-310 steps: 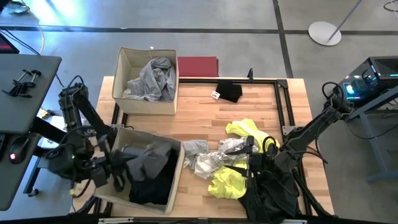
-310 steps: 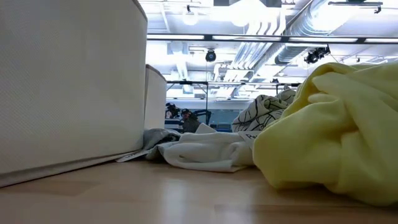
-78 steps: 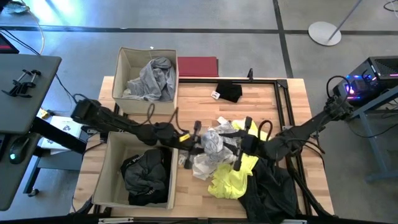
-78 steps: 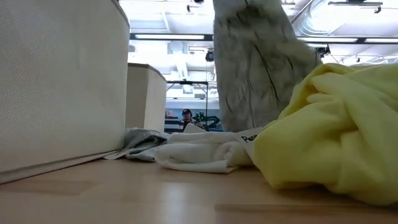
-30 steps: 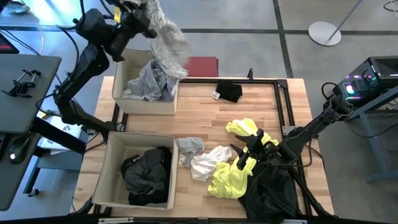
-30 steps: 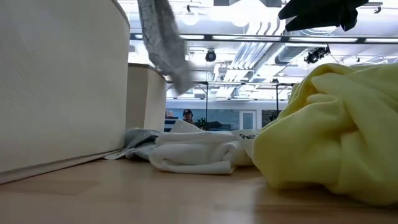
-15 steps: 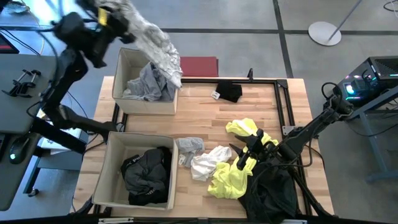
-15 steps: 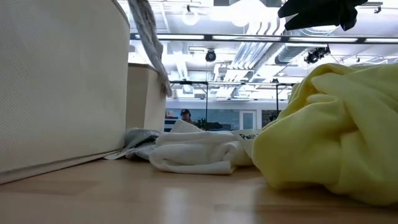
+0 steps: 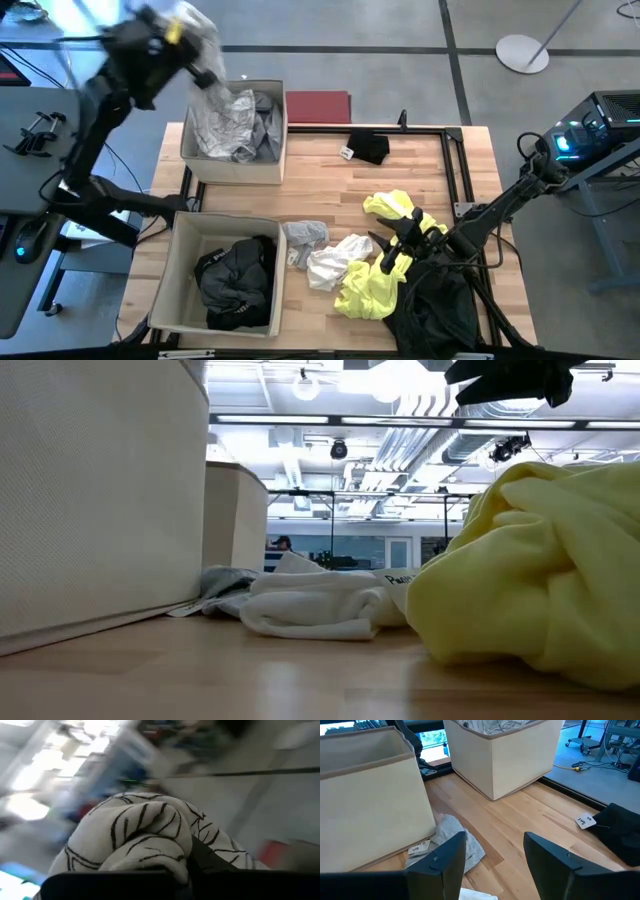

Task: Sort clothes
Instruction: Put the white patterned shirt into the top laundry organizer

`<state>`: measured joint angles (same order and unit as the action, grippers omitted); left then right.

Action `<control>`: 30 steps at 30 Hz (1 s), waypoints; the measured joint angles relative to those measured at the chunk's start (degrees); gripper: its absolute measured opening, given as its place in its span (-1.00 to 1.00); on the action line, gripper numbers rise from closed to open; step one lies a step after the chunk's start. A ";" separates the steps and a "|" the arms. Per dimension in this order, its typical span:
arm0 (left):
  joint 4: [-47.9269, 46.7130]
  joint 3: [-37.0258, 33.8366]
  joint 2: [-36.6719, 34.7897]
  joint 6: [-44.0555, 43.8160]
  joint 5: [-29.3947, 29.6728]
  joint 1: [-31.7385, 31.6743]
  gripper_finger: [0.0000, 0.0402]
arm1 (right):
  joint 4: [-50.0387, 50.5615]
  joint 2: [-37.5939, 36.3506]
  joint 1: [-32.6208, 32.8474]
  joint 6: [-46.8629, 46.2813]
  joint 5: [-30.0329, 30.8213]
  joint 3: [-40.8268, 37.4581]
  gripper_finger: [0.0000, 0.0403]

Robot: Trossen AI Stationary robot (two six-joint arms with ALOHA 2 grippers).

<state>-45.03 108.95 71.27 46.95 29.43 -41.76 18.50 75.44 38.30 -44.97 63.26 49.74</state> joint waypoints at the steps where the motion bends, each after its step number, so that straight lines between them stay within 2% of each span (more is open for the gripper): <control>1: -1.91 -0.96 0.62 -2.07 -2.93 -0.54 -1.00 | 0.00 0.00 0.00 0.00 0.00 0.00 -0.07; 5: -10.29 -6.36 3.74 -7.37 -14.29 -2.36 -1.00 | 0.02 0.00 -0.02 0.00 -0.39 0.00 -0.07; 8: -15.28 -12.40 6.10 -7.32 -19.28 -3.67 -1.00 | 0.02 0.00 -0.01 0.00 -0.55 0.00 -0.07; 14: -13.13 -27.01 10.92 -12.49 -19.90 -7.95 -1.00 | 0.02 0.00 0.00 0.00 -0.57 0.00 -0.07; 18: -12.90 -33.06 16.03 -18.37 -20.47 -10.57 -1.00 | 0.02 0.00 -0.01 0.00 -0.59 0.00 -0.07; 21: -13.45 -34.61 19.60 -20.75 -21.32 -11.75 -0.99 | 0.02 0.00 -0.02 0.00 -0.60 0.00 -0.07; 24: -13.33 -33.76 21.71 -22.85 -18.97 -12.08 -0.94 | 0.00 0.00 -0.02 0.00 -0.59 0.00 -0.07; 30: -19.73 -27.58 21.87 -24.54 -22.19 -11.98 -0.63 | -0.39 0.00 -0.01 0.00 -0.72 0.02 -0.07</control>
<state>-64.76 81.37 93.14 22.40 7.24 -53.74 18.11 75.44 38.30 -44.97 62.54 49.76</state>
